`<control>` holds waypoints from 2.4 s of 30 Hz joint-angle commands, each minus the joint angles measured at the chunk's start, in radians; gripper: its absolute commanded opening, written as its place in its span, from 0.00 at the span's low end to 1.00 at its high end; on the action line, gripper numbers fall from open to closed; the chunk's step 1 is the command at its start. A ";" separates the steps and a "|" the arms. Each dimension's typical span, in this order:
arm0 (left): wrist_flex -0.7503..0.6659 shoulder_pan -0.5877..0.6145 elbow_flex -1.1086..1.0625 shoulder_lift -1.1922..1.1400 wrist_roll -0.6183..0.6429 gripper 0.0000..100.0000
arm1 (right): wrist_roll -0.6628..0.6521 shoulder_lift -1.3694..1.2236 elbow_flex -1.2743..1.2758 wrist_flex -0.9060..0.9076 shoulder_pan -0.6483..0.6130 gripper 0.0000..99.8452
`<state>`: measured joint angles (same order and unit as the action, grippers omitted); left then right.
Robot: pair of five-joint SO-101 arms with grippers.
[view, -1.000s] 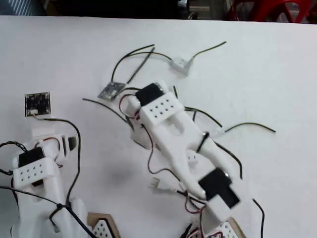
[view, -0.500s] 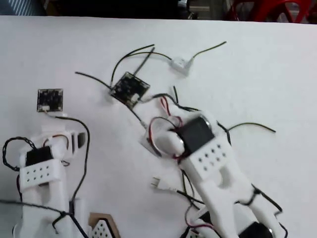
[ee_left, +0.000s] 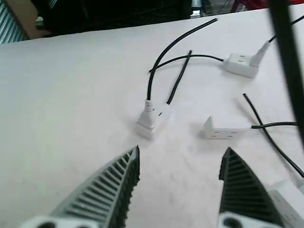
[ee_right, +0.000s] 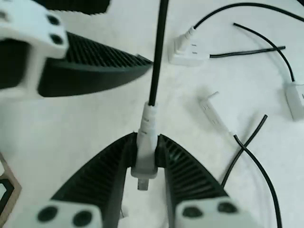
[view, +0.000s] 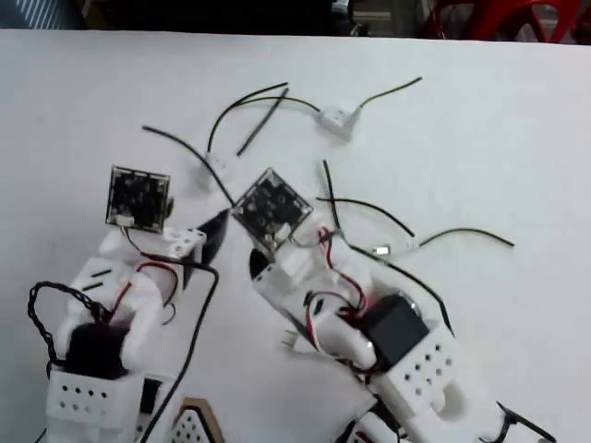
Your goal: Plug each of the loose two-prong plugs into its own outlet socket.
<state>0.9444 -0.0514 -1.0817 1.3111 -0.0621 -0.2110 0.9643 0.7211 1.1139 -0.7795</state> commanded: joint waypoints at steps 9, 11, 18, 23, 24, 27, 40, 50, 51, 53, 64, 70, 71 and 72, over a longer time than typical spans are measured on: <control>0.037 -0.292 0.117 0.030 0.009 0.27 | 0.009 0.059 0.115 -0.127 -0.035 0.02; 0.037 -0.300 0.112 0.030 0.009 0.27 | 0.009 0.059 0.120 -0.127 -0.033 0.02; 0.008 -0.128 0.109 0.022 0.003 0.28 | 0.009 0.059 0.121 -0.130 0.099 0.02; -0.034 -0.090 0.130 -0.094 -0.161 0.28 | 0.133 0.058 0.124 -0.206 0.282 0.02; -0.046 -0.090 0.144 -0.154 -0.183 0.28 | 0.157 0.058 0.126 -0.228 0.323 0.02; -0.078 -0.093 0.219 -0.375 -0.282 0.28 | 0.232 0.058 0.155 -0.312 0.435 0.02; -0.081 -0.228 0.698 -1.178 -0.733 0.28 | 0.299 0.058 0.272 -0.510 0.573 0.02; -0.081 -0.228 0.988 -1.537 -0.761 0.28 | 0.292 0.058 0.272 -0.506 0.573 0.02; -0.081 -0.228 1.003 -1.554 -0.761 0.28 | 0.292 0.058 0.272 -0.506 0.573 0.02; -0.081 -0.229 1.026 -1.581 -0.761 0.28 | 0.292 0.058 0.272 -0.504 0.573 0.02; -0.222 -0.249 1.043 -1.732 -0.761 0.27 | 0.290 0.059 0.287 -0.509 0.567 0.02; -0.233 -0.249 1.040 -1.761 -0.755 0.26 | 0.290 0.059 0.287 -0.509 0.567 0.02; -0.224 -0.249 1.040 -1.761 -0.755 0.24 | 0.290 0.059 0.287 -0.509 0.567 0.02; -0.213 -0.249 1.040 -1.756 -0.756 0.21 | 0.290 0.059 0.287 -0.509 0.567 0.02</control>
<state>0.7311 -0.2892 -0.0813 -0.4595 -0.8140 0.0821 1.0104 1.0188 0.6245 -0.2133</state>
